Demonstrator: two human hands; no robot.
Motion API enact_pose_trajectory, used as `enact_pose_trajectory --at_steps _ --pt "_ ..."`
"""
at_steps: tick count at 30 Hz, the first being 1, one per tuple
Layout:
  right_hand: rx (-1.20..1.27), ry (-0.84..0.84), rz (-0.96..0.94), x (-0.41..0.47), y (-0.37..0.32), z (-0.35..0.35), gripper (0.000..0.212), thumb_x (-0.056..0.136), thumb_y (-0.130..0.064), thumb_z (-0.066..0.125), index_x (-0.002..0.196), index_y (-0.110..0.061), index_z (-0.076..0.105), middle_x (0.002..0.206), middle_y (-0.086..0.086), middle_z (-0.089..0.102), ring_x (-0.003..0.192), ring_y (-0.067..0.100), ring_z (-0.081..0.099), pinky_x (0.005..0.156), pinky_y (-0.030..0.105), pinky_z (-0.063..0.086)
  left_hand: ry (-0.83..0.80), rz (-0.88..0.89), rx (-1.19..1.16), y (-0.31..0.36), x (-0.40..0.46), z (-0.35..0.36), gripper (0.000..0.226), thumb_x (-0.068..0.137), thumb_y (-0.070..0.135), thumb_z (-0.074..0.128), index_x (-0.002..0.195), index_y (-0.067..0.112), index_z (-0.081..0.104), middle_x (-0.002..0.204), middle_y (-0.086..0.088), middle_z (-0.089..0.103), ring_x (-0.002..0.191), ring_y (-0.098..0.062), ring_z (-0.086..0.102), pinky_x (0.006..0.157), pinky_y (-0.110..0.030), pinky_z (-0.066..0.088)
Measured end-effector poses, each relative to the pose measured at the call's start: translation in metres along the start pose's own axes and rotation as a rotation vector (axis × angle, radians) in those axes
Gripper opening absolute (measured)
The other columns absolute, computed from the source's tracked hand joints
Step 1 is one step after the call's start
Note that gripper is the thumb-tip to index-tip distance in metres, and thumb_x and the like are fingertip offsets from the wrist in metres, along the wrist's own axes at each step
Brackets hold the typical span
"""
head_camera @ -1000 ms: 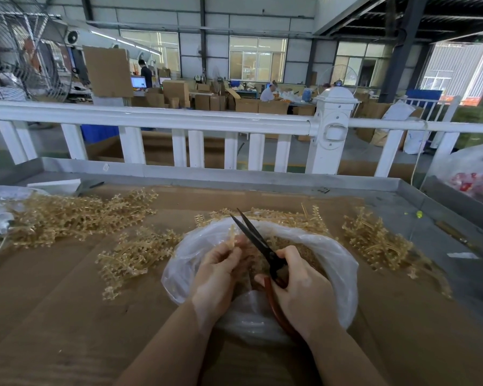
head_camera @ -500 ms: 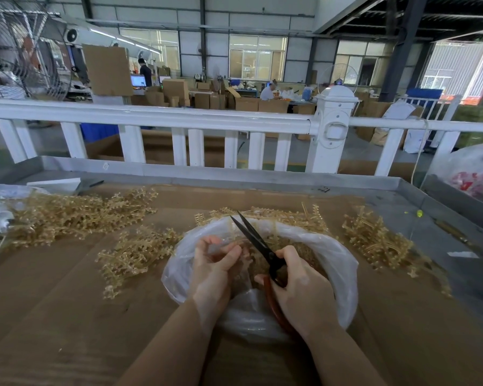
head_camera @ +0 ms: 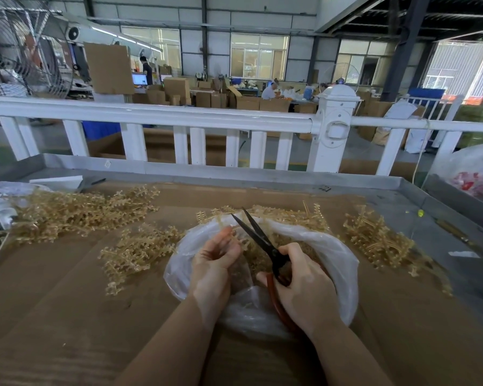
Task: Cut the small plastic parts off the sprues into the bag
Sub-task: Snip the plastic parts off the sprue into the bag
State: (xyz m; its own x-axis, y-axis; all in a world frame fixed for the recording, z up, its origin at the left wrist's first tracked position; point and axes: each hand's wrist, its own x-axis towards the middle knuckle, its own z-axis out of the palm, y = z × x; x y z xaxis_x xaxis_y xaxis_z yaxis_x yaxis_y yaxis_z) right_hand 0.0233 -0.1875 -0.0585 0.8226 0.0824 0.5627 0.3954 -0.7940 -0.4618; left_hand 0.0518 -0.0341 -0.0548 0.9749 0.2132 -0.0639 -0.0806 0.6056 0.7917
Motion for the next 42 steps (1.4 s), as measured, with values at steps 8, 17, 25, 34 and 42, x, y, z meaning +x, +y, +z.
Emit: enact_pose_trajectory --at_steps 8,17,25,34,42 --pt "0.004 -0.113 -0.050 -0.0002 -0.0031 -0.0028 0.041 0.078 -0.055 0.065 0.108 -0.031 0.050 0.101 -0.013 0.061 0.098 0.003 0.055 0.082 0.015 0.044 0.008 0.040 -0.126 0.0031 -0.0035 0.0056 0.034 0.086 -0.019 0.046 0.103 0.005 0.062 0.090 -0.008 0.069 0.077 -0.012 0.070 0.072 -0.022 0.057" --pt "-0.037 -0.142 -0.061 0.0000 -0.0033 -0.0028 0.046 0.078 -0.059 0.062 0.110 -0.028 0.051 0.105 -0.012 0.061 0.101 0.006 0.055 0.083 0.017 0.045 0.026 0.057 -0.142 0.0054 -0.0027 0.0045 0.036 0.085 -0.021 0.045 0.098 0.007 0.064 0.079 -0.004 0.072 0.070 -0.009 0.070 0.063 -0.020 0.057" --pt "-0.049 -0.182 -0.069 -0.0004 -0.0042 -0.0048 0.046 0.080 -0.057 0.060 0.114 -0.029 0.048 0.108 -0.013 0.059 0.105 0.007 0.052 0.084 0.020 0.045 0.025 0.090 -0.156 0.0061 -0.0015 0.0067 0.039 0.087 -0.022 0.039 0.096 0.007 0.062 0.074 0.000 0.073 0.069 -0.006 0.070 0.064 -0.017 0.057" --pt "-0.039 -0.170 -0.067 0.0004 -0.0043 -0.0030 0.047 0.079 -0.061 0.060 0.112 -0.029 0.049 0.105 -0.015 0.060 0.101 0.006 0.054 0.082 0.021 0.046 0.008 0.108 -0.063 0.0027 -0.0023 0.0056 0.037 0.084 -0.023 0.044 0.094 0.007 0.064 0.082 -0.006 0.068 0.072 -0.008 0.069 0.068 -0.018 0.057" --pt "-0.021 -0.180 -0.072 0.0010 -0.0064 -0.0049 0.044 0.080 -0.058 0.062 0.109 -0.027 0.049 0.101 -0.013 0.064 0.094 0.006 0.060 0.075 0.017 0.045 0.010 0.129 -0.049 0.0008 0.0003 0.0026 0.036 0.083 -0.024 0.044 0.091 0.008 0.059 0.072 -0.004 0.053 0.070 -0.011 0.062 0.071 -0.021 0.056"
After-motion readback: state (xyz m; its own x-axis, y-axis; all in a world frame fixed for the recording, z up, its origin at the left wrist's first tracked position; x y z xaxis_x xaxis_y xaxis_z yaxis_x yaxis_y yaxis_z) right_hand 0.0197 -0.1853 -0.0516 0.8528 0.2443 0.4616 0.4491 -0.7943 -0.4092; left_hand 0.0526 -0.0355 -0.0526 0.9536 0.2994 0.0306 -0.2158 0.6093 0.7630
